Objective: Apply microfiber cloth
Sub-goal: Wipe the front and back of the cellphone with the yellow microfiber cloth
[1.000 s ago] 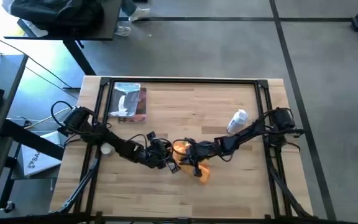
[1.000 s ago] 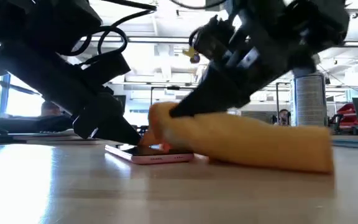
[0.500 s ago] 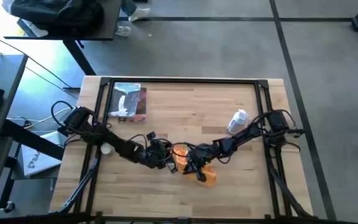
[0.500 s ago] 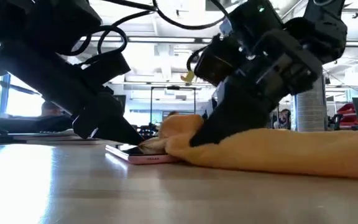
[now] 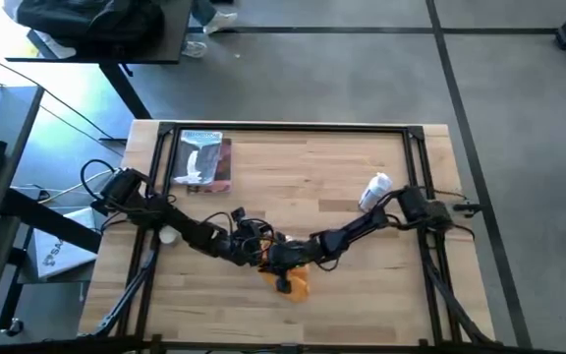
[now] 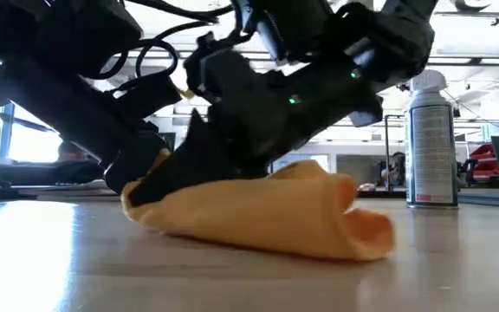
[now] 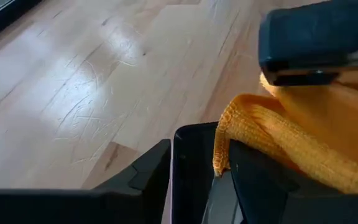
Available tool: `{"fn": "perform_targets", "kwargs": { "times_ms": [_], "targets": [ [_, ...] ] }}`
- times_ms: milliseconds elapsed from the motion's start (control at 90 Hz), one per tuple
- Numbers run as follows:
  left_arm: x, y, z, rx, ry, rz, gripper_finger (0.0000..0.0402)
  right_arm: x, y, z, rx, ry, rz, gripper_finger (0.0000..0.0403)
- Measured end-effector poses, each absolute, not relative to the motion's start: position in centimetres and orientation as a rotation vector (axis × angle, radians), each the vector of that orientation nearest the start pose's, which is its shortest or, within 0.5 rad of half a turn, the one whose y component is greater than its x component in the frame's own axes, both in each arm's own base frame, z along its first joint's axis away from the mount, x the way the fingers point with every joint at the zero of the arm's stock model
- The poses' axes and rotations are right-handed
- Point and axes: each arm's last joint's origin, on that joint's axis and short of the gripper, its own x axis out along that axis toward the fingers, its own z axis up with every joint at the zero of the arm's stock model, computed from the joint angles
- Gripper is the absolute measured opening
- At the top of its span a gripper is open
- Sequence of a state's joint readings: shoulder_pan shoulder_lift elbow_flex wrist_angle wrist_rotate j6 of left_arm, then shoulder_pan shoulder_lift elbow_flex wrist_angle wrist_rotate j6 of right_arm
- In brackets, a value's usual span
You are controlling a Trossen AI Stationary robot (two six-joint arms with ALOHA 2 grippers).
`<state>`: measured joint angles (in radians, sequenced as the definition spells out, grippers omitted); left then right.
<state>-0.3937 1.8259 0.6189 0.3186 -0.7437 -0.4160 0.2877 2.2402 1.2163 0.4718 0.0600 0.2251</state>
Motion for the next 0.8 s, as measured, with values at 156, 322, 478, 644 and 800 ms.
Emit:
{"fn": "perform_targets", "kwargs": {
  "times_ms": [156,322,478,644,800],
  "targets": [
    [27.1,-9.1,8.2,0.092,0.664,0.474,0.0145,42.3,12.7,9.3,0.039,0.563,0.105,0.0000],
    [27.1,-9.1,8.2,0.094,0.663,0.477,0.0145,42.2,12.1,9.9,-0.005,0.583,0.036,0.0000],
    [27.1,-9.1,8.2,0.093,0.663,0.478,0.0145,42.1,12.3,9.8,0.002,0.593,0.046,0.0000],
    [27.1,-9.1,8.2,0.094,0.663,0.478,0.0145,41.7,13.5,9.6,0.076,0.633,0.181,0.0000],
    [27.1,-9.2,8.2,0.093,0.666,0.471,0.0145,41.2,14.3,9.9,0.103,0.674,0.290,0.0000]
  ]
}}
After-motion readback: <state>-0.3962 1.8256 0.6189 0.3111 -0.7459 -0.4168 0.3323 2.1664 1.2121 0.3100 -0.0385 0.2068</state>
